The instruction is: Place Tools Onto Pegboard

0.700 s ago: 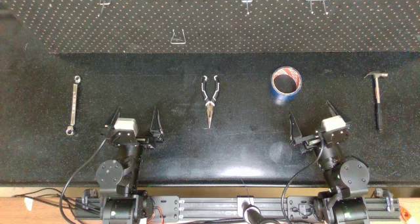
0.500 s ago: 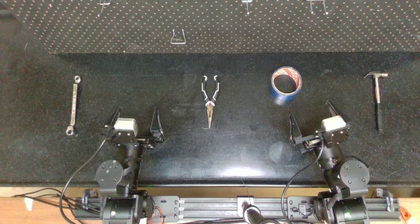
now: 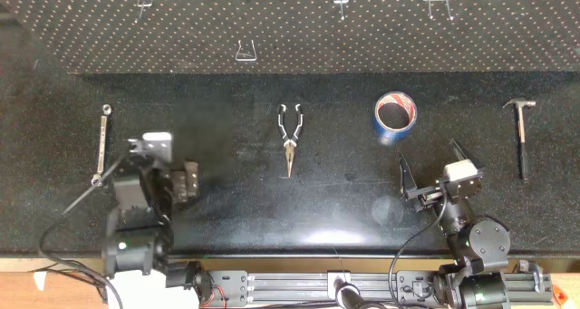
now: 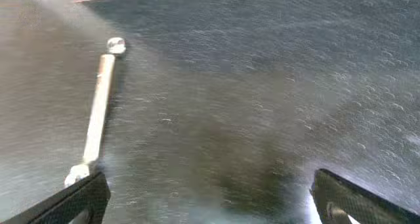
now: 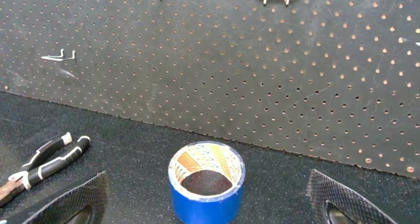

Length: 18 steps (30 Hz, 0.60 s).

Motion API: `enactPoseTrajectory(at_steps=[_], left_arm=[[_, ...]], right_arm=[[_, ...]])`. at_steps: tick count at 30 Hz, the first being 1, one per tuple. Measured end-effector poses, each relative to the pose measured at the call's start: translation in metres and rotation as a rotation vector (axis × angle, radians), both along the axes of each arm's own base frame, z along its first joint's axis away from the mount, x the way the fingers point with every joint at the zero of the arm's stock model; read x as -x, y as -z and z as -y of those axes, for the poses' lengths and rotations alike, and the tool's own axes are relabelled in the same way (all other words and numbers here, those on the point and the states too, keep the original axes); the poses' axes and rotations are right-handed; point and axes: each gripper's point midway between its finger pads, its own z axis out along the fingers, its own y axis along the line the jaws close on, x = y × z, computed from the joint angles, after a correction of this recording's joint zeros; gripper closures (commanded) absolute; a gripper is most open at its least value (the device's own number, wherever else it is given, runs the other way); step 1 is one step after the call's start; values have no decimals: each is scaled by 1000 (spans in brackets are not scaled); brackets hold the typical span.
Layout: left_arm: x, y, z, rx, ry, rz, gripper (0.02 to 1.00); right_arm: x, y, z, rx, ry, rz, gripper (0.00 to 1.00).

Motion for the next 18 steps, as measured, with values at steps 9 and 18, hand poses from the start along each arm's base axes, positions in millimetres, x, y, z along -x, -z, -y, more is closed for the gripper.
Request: enactPoseTrajectory(at_steps=[9, 18], left_arm=[[60, -3, -106, -12, -357, -302, 23], [67, 19, -173, 159, -461, -308, 23]], right_arm=[[0, 0, 0, 0, 0, 1, 23], [0, 0, 0, 0, 0, 1, 23]])
